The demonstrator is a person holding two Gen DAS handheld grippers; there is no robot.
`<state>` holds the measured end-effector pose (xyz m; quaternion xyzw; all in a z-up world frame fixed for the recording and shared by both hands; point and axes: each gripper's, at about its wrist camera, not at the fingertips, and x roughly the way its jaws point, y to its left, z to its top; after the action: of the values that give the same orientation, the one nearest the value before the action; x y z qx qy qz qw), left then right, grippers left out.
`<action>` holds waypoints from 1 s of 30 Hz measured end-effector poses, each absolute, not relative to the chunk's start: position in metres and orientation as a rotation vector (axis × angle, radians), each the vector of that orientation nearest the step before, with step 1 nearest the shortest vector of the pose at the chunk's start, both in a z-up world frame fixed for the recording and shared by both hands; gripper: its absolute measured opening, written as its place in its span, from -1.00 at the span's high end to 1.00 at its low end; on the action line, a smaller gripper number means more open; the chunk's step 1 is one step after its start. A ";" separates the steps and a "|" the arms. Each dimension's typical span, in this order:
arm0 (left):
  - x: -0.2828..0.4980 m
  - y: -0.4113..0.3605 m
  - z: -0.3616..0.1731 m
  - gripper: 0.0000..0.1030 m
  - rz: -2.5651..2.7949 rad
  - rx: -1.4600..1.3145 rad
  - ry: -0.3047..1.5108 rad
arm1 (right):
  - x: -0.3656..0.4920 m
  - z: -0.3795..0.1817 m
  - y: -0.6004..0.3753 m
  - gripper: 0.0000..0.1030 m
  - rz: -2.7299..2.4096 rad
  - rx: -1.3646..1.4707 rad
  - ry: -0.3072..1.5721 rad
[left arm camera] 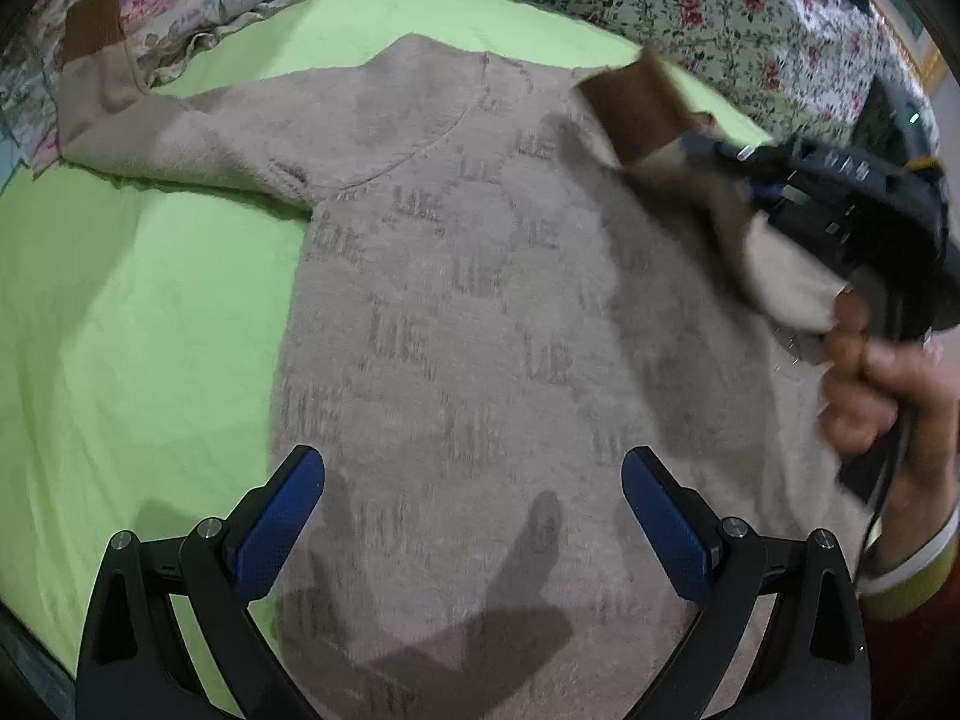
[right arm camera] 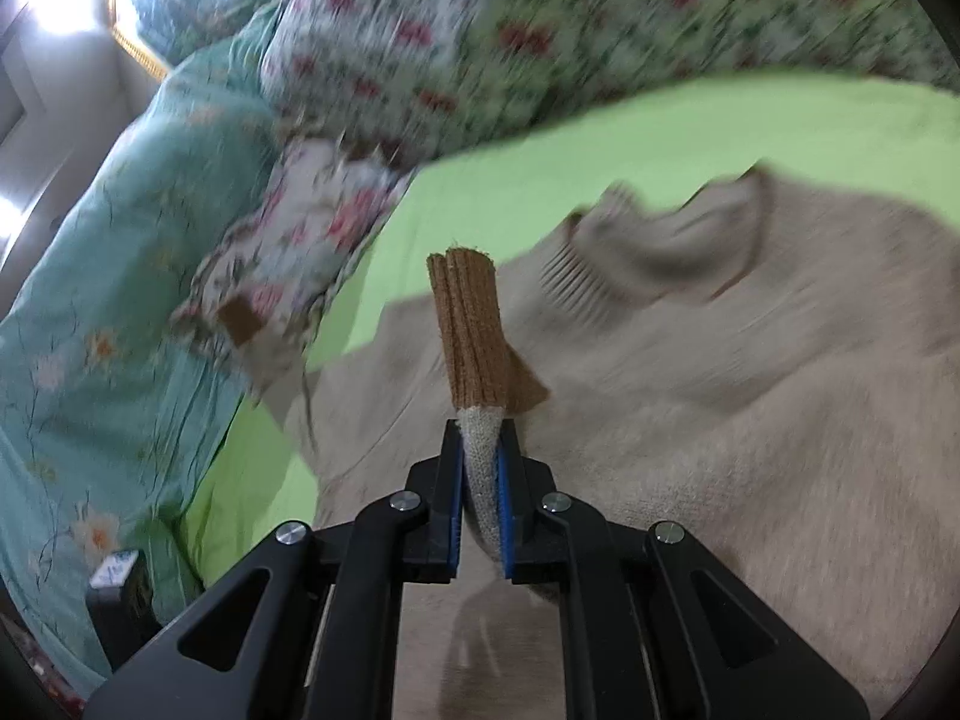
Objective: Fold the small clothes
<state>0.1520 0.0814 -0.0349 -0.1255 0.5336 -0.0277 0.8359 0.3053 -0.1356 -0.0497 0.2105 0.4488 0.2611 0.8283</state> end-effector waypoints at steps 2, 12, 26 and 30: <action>0.160 0.083 -0.034 -0.94 -0.094 -0.296 1.119 | 0.303 -0.057 -0.131 0.54 0.565 0.467 0.979; 0.266 0.074 -0.055 -0.95 -0.297 -0.498 1.122 | 0.244 -0.028 -0.177 0.09 0.501 0.529 0.897; 0.295 0.084 -0.033 0.89 -0.331 -0.513 0.881 | 0.144 -0.023 -0.294 0.00 0.195 0.619 0.809; 0.289 0.123 -0.048 0.89 -0.276 -0.572 0.902 | 0.154 -0.025 -0.329 -0.01 0.033 0.563 0.818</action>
<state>0.2886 0.1228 -0.0477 -0.2715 0.4285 -0.1312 0.8517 0.1537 -0.3289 -0.0255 0.2700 0.3923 0.0157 0.8792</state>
